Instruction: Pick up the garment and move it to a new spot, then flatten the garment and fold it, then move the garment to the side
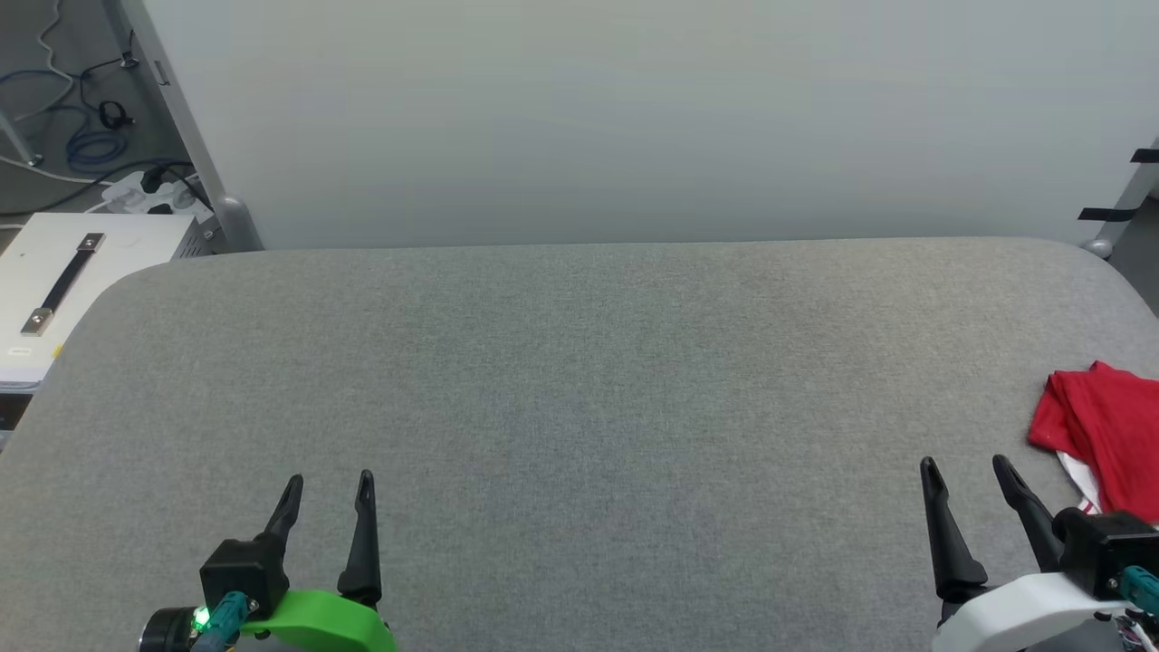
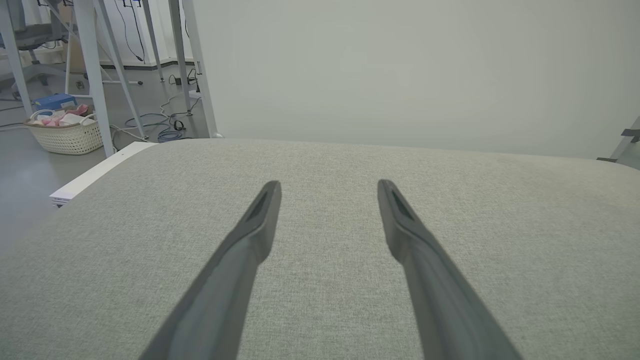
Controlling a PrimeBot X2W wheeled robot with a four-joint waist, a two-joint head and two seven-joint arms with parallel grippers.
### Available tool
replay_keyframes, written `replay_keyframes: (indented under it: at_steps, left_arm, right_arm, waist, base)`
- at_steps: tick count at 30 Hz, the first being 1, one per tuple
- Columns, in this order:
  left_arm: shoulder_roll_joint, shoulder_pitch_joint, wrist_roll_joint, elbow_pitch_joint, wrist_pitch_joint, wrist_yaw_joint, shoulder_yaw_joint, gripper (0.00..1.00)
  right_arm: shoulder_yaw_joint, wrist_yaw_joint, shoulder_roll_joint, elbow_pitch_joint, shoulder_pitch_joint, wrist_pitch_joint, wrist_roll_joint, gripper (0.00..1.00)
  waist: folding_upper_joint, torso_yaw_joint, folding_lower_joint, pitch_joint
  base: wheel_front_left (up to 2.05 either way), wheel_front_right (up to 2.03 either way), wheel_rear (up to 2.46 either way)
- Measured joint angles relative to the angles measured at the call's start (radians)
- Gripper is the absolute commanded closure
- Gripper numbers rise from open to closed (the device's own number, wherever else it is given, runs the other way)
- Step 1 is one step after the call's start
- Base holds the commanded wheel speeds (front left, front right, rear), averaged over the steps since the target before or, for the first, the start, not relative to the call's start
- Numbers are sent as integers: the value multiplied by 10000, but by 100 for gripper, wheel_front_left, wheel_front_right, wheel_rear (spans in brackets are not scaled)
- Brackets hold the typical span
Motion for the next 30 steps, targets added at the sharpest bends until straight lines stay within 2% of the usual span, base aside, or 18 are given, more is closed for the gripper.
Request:
replay_keyframes:
  at_steps: [25, 26, 30]
  left_arm:
    - [190, 57, -8, -19, 100, 46, -88, 0]
    - [188, 55, -6, -15, 98, 44, -90, 100]
    - [186, 54, -6, -8, 98, 44, -88, 100]
  right_arm:
    - [219, 0, 17, -35, 118, -2, 10, 0]
    - [219, 2, 15, -33, 117, -2, 10, 100]
    - [213, 2, 13, -29, 117, -2, 10, 100]
  waist:
    - [0, -81, 0, 68]
    - [0, -78, 0, 76]
    - [0, -80, 0, 80]
  base:
    - [0, 0, 0]
    - [0, 0, 0]
    - [0, 0, 0]
